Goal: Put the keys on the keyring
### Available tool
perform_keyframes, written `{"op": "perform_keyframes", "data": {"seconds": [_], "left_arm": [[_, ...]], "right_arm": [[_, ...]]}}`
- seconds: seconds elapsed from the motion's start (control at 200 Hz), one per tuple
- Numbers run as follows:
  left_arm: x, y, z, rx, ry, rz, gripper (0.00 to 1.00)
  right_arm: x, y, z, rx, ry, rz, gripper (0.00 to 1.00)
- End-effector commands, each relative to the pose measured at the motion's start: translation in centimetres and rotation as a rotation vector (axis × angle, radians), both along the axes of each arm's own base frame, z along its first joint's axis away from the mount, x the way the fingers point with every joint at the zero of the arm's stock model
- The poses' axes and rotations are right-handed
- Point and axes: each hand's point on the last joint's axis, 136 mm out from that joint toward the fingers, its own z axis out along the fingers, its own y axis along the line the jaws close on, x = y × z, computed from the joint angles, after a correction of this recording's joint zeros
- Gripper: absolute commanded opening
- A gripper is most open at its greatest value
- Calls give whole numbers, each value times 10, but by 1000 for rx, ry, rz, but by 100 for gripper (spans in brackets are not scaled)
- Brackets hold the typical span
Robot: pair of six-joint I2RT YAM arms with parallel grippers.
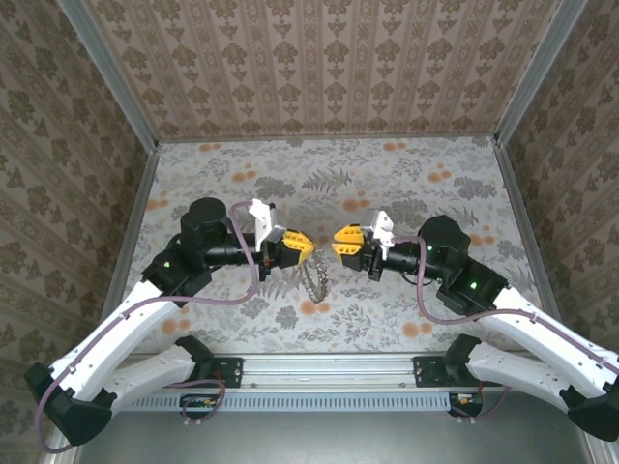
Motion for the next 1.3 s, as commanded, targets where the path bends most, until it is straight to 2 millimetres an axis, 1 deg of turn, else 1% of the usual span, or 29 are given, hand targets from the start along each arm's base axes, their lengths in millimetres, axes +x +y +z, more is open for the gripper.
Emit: {"op": "perform_keyframes", "data": {"seconds": [0.0, 0.07, 0.18, 0.465, 0.78, 0.83, 0.98, 1.065, 1.135, 1.205, 1.225, 1.265, 1.295], "left_arm": [[-17, 2, 27, -50, -48, -81, 0], [-19, 2, 27, -51, -50, -86, 0], [-18, 2, 26, -49, -51, -82, 0], [-19, 1, 29, -63, -61, -93, 0], [-20, -1, 32, -86, -61, -108, 0], [-20, -1, 33, -89, -65, -107, 0], [-18, -3, 31, -84, -60, -106, 0], [-14, -4, 27, -66, -56, -87, 0], [-2, -3, 21, -9, -70, -9, 0], [9, -1, 6, 99, -80, 65, 0], [11, -1, 3, 128, -88, 84, 4], [14, -2, -4, 180, -97, 104, 17], [15, -2, -9, 222, -108, 115, 25]], "right_arm": [[-12, 9, 26, 58, -9, 102, 25], [-17, 16, 24, 49, 14, 156, 26], [-22, 21, 21, 42, 38, 204, 26], [-16, 24, 6, 9, 74, 184, 23], [-15, 28, 1, 5, 83, 201, 20], [-14, 28, 0, 3, 85, 203, 18], [-13, 28, 0, 2, 78, 194, 0], [-10, 24, 2, 3, 62, 163, 0], [-5, 20, 3, -12, 43, 125, 0], [0, 16, 2, -38, 24, 81, 0], [1, 14, 1, -47, 18, 69, 0], [4, 12, 0, -62, 7, 47, 0], [6, 11, -2, -74, 1, 26, 0]]}}
